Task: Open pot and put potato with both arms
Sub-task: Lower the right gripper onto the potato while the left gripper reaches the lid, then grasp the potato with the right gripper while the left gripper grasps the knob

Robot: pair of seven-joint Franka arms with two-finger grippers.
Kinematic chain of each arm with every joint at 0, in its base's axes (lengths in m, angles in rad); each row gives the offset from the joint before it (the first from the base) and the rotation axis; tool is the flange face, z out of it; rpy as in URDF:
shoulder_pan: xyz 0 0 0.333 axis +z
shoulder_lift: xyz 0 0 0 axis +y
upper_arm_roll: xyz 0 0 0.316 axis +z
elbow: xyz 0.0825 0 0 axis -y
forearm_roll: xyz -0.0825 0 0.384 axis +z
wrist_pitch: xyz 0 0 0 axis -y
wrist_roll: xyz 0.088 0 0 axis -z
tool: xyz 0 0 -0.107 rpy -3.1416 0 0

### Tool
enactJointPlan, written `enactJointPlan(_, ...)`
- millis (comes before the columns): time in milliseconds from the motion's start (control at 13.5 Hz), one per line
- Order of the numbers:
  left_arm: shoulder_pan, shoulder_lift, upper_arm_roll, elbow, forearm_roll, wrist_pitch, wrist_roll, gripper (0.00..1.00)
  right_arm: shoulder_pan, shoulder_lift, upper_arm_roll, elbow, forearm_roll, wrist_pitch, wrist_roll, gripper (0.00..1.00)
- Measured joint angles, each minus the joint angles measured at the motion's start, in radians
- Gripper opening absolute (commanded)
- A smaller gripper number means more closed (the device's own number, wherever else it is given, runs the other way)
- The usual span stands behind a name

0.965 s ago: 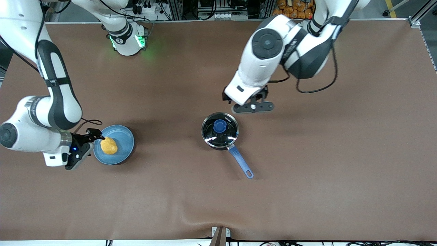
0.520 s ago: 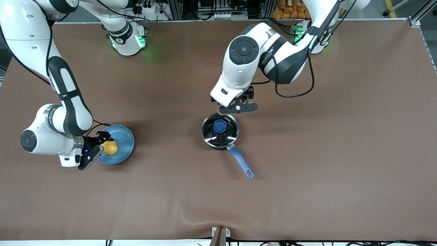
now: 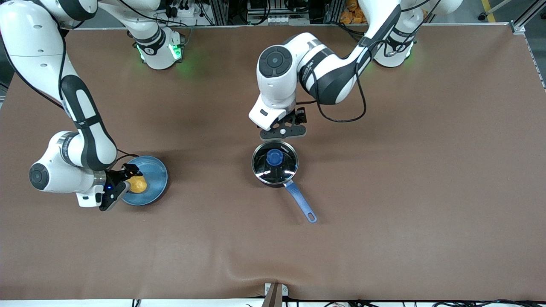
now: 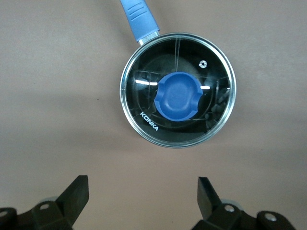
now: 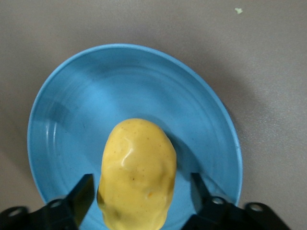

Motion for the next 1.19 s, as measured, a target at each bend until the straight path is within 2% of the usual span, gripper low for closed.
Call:
enactJointPlan(223, 0.001, 0.026, 0.004, 0.0, 0.0, 0.06, -0.065, 1.0, 0.0, -0.001, 0.002, 0.004, 0.001, 0.001, 0.0, 0.0)
enactJointPlan(371, -0.009, 0.058, 0.003, 0.0, 0.029, 0.125, -0.153, 1.0, 0.0, -0.001, 0.004, 0.013, 0.001, 0.006, -0.001, 0.0)
enactJointPlan(594, -0.018, 0.099, 0.004, 0.0, 0.093, 0.15, -0.155, 1.0, 0.001, -0.012, 0.011, 0.064, 0.004, -0.045, 0.017, 0.0)
enactJointPlan(817, -0.006, 0.106, 0.008, 0.001, 0.098, 0.153, -0.068, 1.0, 0.012, -0.048, 0.019, 0.125, 0.007, -0.136, 0.11, 0.0)
enactJointPlan(1188, 0.013, 0.114, 0.013, 0.002, 0.098, 0.219, 0.082, 1.0, 0.062, -0.093, 0.058, 0.131, 0.01, -0.148, 0.33, 0.0)
